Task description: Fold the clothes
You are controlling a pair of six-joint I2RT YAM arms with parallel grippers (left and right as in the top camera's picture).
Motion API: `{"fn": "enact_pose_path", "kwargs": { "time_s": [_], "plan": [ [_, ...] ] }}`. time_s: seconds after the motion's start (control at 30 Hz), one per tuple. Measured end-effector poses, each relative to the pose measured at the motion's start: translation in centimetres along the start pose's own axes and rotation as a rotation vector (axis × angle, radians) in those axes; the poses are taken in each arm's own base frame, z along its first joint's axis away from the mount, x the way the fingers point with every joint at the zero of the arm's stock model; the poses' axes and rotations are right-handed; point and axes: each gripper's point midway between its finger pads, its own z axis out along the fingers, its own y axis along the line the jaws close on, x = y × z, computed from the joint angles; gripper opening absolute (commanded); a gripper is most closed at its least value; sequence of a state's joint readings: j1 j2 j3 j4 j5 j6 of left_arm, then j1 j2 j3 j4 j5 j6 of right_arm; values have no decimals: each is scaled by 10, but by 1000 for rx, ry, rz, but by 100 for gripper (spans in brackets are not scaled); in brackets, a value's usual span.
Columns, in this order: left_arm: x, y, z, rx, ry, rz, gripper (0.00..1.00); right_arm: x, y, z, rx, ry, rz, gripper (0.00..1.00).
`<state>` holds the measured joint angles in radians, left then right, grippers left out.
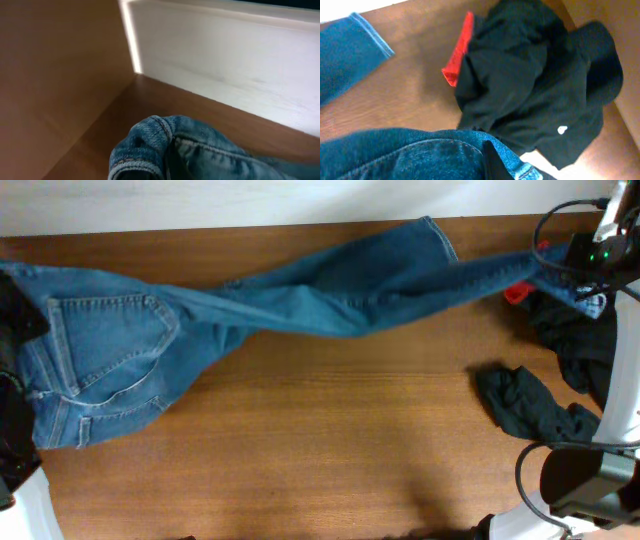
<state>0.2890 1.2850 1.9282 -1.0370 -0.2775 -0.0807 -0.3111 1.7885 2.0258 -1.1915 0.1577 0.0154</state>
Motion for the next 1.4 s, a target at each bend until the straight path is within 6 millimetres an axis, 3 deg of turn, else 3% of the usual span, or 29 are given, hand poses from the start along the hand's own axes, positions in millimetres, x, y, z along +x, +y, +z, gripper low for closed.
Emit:
{"fn": "enact_pose_path", "kwargs": {
  "time_s": [0.27, 0.47, 0.67, 0.8, 1.03, 1.07, 1.2, 1.27, 1.33, 1.37, 1.4],
  "plan": [
    [7, 58, -1, -218, 15, -178, 0, 15, -34, 1, 206, 56, 103, 5],
    [4, 92, -10, -312, -3, -258, 0, 19, -43, -2, 263, 57, 163, 8],
    [3, 90, -9, -287, -4, -277, 0, 6, -29, 2, 178, 13, 181, 18],
    [-11, 90, -10, -275, -60, -272, 0, -4, -11, 5, 66, -15, 133, 29],
    [-17, 90, -13, -271, -82, -267, 0, 3, 13, 5, -70, 21, 82, 29],
    [-17, 90, -13, -271, -82, -267, 0, 8, 15, 4, -79, 41, 78, 29],
    [-17, 90, -13, -272, -81, -255, 0, 33, 22, 3, -119, 149, 61, 9],
    [-17, 90, -13, -273, -80, -250, 0, 50, 25, 2, -134, 219, 54, 9],
    [-17, 91, -13, -275, -80, -247, 0, 66, 32, 5, -172, 294, 51, 21],
    [-17, 91, -13, -276, -80, -246, 0, 71, 35, 6, -181, 313, 45, 32],
    [-17, 91, -13, -275, -80, -246, 0, 73, 38, 8, -190, 324, 44, 49]
  ]
}}
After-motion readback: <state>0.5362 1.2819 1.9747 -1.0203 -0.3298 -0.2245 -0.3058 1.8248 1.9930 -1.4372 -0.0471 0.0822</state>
